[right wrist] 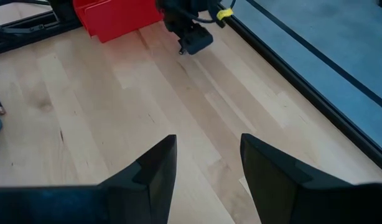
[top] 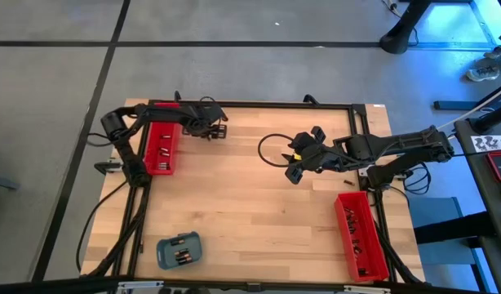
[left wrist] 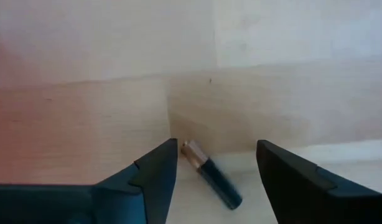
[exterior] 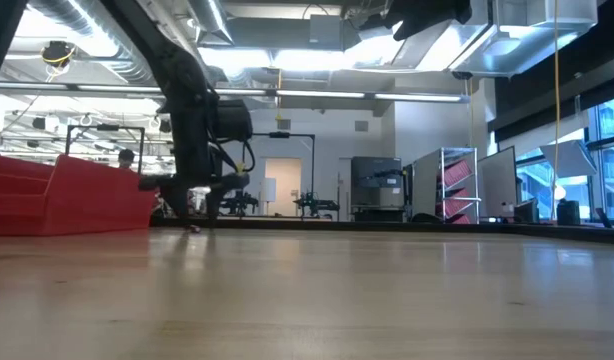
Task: Sort batteries
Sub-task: Put the small black battery into the bottom red bin
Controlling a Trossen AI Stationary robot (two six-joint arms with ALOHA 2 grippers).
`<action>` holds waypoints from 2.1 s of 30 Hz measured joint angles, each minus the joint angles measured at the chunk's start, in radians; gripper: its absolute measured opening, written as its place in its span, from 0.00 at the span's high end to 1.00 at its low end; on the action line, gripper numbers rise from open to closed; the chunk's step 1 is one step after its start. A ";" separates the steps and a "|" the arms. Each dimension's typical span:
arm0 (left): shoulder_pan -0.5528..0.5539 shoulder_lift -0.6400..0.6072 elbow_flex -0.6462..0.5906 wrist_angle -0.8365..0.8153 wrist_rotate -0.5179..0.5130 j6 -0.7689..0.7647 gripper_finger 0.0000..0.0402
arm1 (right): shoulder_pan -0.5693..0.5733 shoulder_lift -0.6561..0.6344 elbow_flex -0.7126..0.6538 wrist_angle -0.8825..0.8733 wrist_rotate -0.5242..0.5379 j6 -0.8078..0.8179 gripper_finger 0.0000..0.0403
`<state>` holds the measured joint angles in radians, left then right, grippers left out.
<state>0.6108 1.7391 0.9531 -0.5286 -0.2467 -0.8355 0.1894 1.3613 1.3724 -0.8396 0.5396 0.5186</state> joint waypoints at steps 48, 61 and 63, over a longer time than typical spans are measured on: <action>-0.153 0.021 0.001 -0.088 -0.046 -0.066 0.78 | 0.000 0.000 0.000 0.000 -0.028 0.008 0.56; -0.163 0.026 -0.003 -0.014 -0.236 -0.392 0.44 | 0.000 0.000 0.000 -0.001 -0.027 0.008 0.56; -0.149 0.026 -0.003 0.046 -0.261 -0.364 0.44 | 0.000 0.000 0.000 -0.001 -0.027 0.008 0.56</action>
<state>0.4614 1.7649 0.9498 -0.4826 -0.5080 -1.1997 0.1894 1.3617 1.3724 -0.8402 0.5125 0.5266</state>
